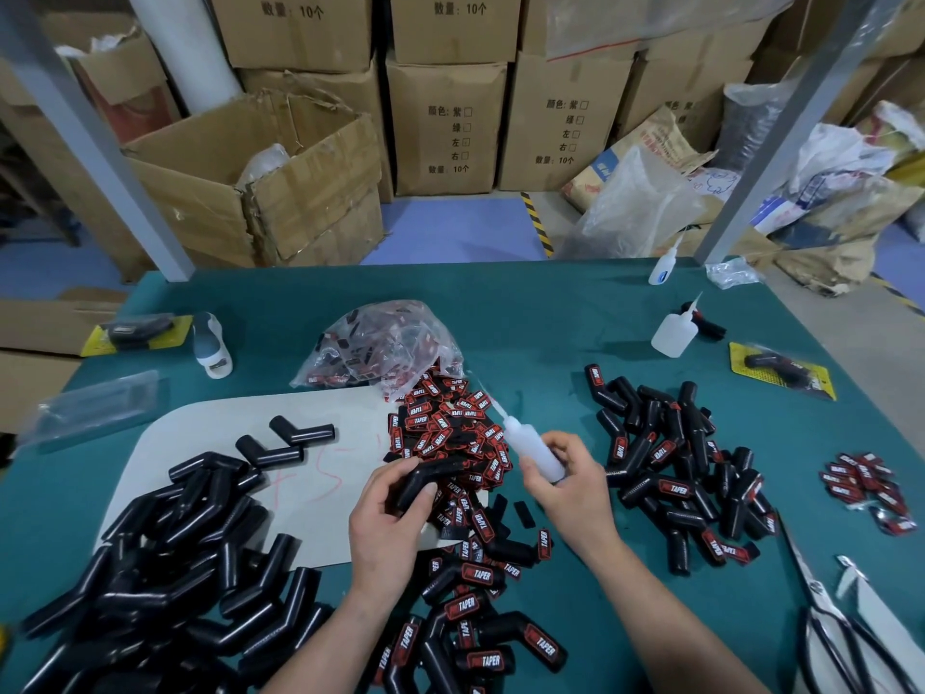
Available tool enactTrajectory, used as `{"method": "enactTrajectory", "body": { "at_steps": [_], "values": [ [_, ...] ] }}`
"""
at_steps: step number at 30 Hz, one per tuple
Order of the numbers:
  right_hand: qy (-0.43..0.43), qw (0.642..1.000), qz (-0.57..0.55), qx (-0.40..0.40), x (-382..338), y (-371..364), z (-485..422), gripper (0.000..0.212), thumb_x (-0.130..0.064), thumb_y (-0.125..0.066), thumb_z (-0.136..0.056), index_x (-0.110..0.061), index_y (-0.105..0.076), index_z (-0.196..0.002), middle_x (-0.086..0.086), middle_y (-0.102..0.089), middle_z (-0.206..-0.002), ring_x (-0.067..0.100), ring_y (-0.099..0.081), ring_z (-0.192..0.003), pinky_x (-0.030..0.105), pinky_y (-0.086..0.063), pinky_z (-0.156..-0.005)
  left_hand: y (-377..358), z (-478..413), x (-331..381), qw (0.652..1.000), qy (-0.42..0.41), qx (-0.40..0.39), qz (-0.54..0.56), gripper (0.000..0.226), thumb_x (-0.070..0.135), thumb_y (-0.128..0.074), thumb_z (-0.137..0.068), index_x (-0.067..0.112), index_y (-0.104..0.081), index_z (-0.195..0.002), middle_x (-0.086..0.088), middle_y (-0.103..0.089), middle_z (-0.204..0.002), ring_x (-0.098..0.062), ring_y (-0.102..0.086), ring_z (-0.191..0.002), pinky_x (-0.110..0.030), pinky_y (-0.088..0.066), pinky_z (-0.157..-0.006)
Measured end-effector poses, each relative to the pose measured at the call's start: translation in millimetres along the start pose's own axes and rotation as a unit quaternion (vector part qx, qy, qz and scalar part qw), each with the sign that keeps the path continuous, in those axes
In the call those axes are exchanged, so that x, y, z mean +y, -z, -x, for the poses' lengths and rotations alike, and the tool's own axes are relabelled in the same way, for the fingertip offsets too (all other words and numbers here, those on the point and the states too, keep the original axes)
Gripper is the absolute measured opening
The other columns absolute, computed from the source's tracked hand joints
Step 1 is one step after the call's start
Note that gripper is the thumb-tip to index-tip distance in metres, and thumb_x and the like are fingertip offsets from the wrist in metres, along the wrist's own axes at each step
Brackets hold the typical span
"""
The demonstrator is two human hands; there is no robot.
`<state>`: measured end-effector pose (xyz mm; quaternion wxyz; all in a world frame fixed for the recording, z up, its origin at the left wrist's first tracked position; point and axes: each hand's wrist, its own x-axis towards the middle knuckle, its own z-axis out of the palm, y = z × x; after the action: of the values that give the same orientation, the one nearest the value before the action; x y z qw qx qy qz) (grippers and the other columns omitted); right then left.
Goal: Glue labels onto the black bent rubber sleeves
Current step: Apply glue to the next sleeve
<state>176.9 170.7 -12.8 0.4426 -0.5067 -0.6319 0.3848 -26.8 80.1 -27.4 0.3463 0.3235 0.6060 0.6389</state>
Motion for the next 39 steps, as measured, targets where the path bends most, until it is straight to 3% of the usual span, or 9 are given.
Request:
{"method": "enactTrajectory", "body": {
  "at_steps": [5, 8, 14, 18, 20, 25, 28, 35, 39],
  "values": [
    [0.033, 0.990, 0.136, 0.001, 8.1, 0.2, -3.8, 0.021, -0.023, -0.079, -0.083, -0.024, -0.066, -0.098, -0.021, -0.061, -0.096, 0.003, -0.056, -0.091, 0.012, -0.041, -0.078, -1.2, 0.3, 0.9, 1.000, -0.011, -0.005, 0.005, 0.050, -0.005, -0.078, -0.084, 0.042, -0.074, -0.103, 0.007, -0.073, -0.110, -0.009, -0.070, -0.104, -0.013, -0.051, -0.090],
    [0.010, 0.993, 0.113, 0.021, 10.0, 0.7, -5.7, 0.023, -0.024, -0.079, -0.083, -0.030, -0.064, -0.099, -0.017, -0.062, -0.092, 0.008, -0.058, -0.083, 0.020, -0.046, -0.070, -0.4, 1.6, 2.1, 1.000, -0.010, -0.009, 0.007, 0.049, -0.004, -0.078, -0.085, 0.041, -0.074, -0.103, 0.007, -0.074, -0.110, -0.008, -0.070, -0.102, -0.012, -0.051, -0.088],
    [-0.040, 0.998, 0.047, 0.024, 11.8, 1.9, -7.4, 0.035, -0.025, -0.078, -0.083, -0.045, -0.054, -0.098, -0.028, -0.062, -0.101, 0.004, -0.065, -0.091, 0.033, -0.056, -0.080, -0.9, 2.7, 4.3, 1.000, 0.022, 0.000, 0.017, 0.044, 0.004, -0.079, -0.086, 0.043, -0.074, -0.105, 0.008, -0.076, -0.105, -0.008, -0.072, -0.098, -0.013, -0.053, -0.085],
    [-0.012, 0.999, 0.011, 0.032, 9.1, 2.2, -3.5, 0.028, -0.043, -0.066, -0.078, -0.052, -0.052, -0.102, -0.015, -0.063, -0.095, 0.017, -0.065, -0.086, 0.044, -0.056, -0.074, -0.9, 3.5, 6.2, 0.999, 0.031, 0.001, 0.014, 0.044, 0.009, -0.080, -0.086, 0.048, -0.074, -0.105, 0.010, -0.076, -0.104, -0.005, -0.072, -0.096, -0.011, -0.053, -0.082],
    [0.029, 0.999, 0.025, 0.029, 6.9, 0.9, 0.0, 0.025, -0.042, -0.063, -0.080, -0.043, -0.053, -0.102, -0.014, -0.059, -0.094, 0.023, -0.062, -0.084, 0.048, -0.053, -0.070, -0.5, 3.7, 6.6, 0.999, 0.030, 0.002, 0.011, 0.043, 0.009, -0.080, -0.086, 0.048, -0.074, -0.105, 0.010, -0.076, -0.104, -0.005, -0.072, -0.095, -0.011, -0.052, -0.082],
    [0.154, 0.987, 0.030, 0.031, -5.2, -2.8, 6.3, 0.023, -0.029, -0.065, -0.082, -0.024, -0.059, -0.103, -0.014, -0.057, -0.102, 0.009, -0.057, -0.090, 0.021, -0.046, -0.078, 0.0, 4.2, 6.0, 1.000, 0.023, 0.005, 0.004, 0.042, 0.009, -0.079, -0.088, 0.046, -0.073, -0.106, 0.008, -0.076, -0.102, -0.006, -0.071, -0.092, -0.012, -0.053, -0.081],
    [0.191, 0.978, -0.052, 0.066, -16.8, -3.4, 9.1, 0.023, -0.020, -0.071, -0.080, -0.014, -0.062, -0.100, -0.006, -0.062, -0.101, 0.014, -0.060, -0.091, 0.024, -0.048, -0.079, -0.4, 3.1, 5.4, 1.000, 0.010, 0.015, 0.001, 0.037, 0.008, -0.079, -0.088, 0.040, -0.074, -0.105, 0.004, -0.075, -0.101, -0.008, -0.071, -0.092, -0.011, -0.051, -0.081],
    [0.165, 0.958, -0.190, 0.136, -42.2, 4.3, 15.2, 0.017, -0.023, -0.069, -0.078, -0.028, -0.065, -0.094, -0.018, -0.061, -0.094, 0.006, -0.057, -0.084, 0.019, -0.047, -0.072, -0.5, 0.9, 2.3, 1.000, -0.004, 0.010, 0.005, 0.032, 0.004, -0.079, -0.087, 0.029, -0.073, -0.107, 0.000, -0.075, -0.108, -0.017, -0.070, -0.105, -0.017, -0.052, -0.093],
    [0.261, 0.943, -0.131, 0.163, -45.3, 8.4, 18.8, 0.024, -0.033, -0.067, -0.089, -0.011, -0.057, -0.092, -0.018, -0.059, -0.094, 0.008, -0.058, -0.079, 0.019, -0.046, -0.067, 0.6, 1.4, 2.6, 1.000, -0.012, 0.001, 0.006, 0.039, 0.006, -0.079, -0.087, 0.040, -0.073, -0.107, 0.001, -0.074, -0.110, -0.015, -0.069, -0.108, -0.020, -0.053, -0.094]
  ]
}}
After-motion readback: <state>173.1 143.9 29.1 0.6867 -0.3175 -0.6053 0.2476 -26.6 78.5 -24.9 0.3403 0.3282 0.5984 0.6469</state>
